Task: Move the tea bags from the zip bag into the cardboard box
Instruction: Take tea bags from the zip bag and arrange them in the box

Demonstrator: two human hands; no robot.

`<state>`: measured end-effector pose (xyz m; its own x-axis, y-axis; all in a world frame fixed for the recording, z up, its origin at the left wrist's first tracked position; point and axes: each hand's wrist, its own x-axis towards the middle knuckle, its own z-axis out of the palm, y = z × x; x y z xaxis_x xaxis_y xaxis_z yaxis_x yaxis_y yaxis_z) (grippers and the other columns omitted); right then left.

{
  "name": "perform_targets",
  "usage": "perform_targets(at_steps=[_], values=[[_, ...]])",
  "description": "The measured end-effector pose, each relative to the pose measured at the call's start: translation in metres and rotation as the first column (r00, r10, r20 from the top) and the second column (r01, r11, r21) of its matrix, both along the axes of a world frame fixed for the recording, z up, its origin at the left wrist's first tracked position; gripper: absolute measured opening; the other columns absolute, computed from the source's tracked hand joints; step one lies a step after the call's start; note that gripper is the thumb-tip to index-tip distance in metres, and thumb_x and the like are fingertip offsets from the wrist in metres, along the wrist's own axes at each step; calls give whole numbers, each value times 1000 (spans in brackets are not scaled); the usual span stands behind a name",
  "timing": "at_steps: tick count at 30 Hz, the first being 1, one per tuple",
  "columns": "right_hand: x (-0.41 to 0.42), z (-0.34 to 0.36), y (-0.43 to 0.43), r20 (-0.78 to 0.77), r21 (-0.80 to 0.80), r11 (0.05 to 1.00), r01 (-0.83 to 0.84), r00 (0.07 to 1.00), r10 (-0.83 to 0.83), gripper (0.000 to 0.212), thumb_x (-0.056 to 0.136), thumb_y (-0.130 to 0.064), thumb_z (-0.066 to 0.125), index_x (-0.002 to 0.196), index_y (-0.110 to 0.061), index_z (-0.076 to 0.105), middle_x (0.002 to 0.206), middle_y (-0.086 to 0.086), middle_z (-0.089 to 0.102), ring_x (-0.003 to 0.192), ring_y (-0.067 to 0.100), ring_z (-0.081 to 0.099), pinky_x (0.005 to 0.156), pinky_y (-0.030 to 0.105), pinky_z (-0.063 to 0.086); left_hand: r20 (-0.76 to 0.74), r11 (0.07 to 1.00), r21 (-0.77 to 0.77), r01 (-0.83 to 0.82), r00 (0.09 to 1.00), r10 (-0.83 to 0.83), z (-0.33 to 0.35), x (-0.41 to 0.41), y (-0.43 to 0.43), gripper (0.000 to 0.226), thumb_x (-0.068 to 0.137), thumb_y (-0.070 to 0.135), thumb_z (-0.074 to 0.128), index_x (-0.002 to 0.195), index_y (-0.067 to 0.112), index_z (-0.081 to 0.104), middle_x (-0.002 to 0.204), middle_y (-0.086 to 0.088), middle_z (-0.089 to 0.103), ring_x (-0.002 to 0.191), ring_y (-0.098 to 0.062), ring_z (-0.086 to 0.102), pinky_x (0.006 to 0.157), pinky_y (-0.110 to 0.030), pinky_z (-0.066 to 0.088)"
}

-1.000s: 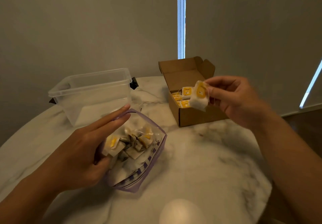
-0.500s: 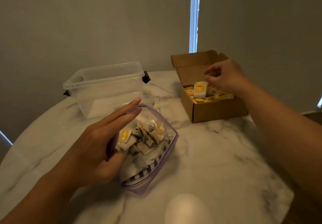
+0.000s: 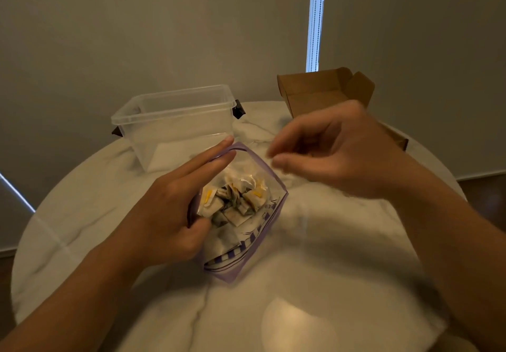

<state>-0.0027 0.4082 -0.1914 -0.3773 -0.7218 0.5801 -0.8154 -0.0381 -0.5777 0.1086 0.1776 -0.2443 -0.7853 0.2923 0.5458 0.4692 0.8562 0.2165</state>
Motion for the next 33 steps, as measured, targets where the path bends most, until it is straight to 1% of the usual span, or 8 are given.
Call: perform_targets(at_steps=[3,8,12,19,22,29,31,33], values=[[30,-5,-26,-61,242,956,-166,981,185,13,83,-7,73,95,-11,76,86,-3,74,78,8,69,72,24,56,5,1000,5,2,1000,-2,2,-1,-2,83,65,-8,59,146,2,42,158,-6,35,121,-20,31,88,3,31],[45,-38,-62,-302,544,838,37,941,154,17,90,-11,61,102,-15,73,93,3,69,82,18,64,66,28,52,11,1000,15,8,1000,-8,3,0,-1,84,64,-8,58,146,0,41,158,-8,34,119,-13,16,83,7,26],[50,-53,-74,-400,566,816,118,905,147,13,86,-12,66,98,-16,71,92,2,68,82,18,63,66,28,50,11,1000,0,16,1000,-16,4,1,-2,88,60,-9,55,146,0,41,158,-8,34,119,-11,15,84,8,24],[49,-63,-83,-321,555,828,78,938,128,17,91,-16,62,106,-12,71,101,7,69,88,23,64,73,30,49,17,1000,2,19,1000,-20,4,2,-2,80,67,9,49,146,1,41,158,-6,35,120,-24,29,84,8,26],[48,-63,-82,-306,537,841,62,944,126,19,91,-16,63,108,-12,71,104,8,69,91,23,64,74,30,49,22,1000,-11,-3,1000,3,3,1,-2,84,63,-3,54,146,1,41,158,-6,34,116,-27,30,83,8,26],[44,-77,-89,-407,551,821,151,907,106,19,86,-19,67,104,-15,72,101,5,69,86,23,66,67,28,49,35,1000,-15,-9,999,10,5,3,0,87,61,-6,55,147,2,41,158,-7,34,116,-17,30,80,7,30],[45,-72,-78,-390,540,835,107,911,136,22,92,-21,62,112,-16,68,108,4,67,95,20,64,68,24,41,50,1000,-7,-7,999,7,6,3,1,84,65,0,53,147,4,41,159,-5,34,106,-16,51,76,6,32],[46,-65,-69,-385,476,875,89,915,117,24,91,-17,63,115,-13,65,111,7,67,99,23,64,75,29,50,53,1000,13,-2,999,1,7,3,1,81,67,4,52,147,4,42,159,-4,34,94,1,62,74,5,33]])
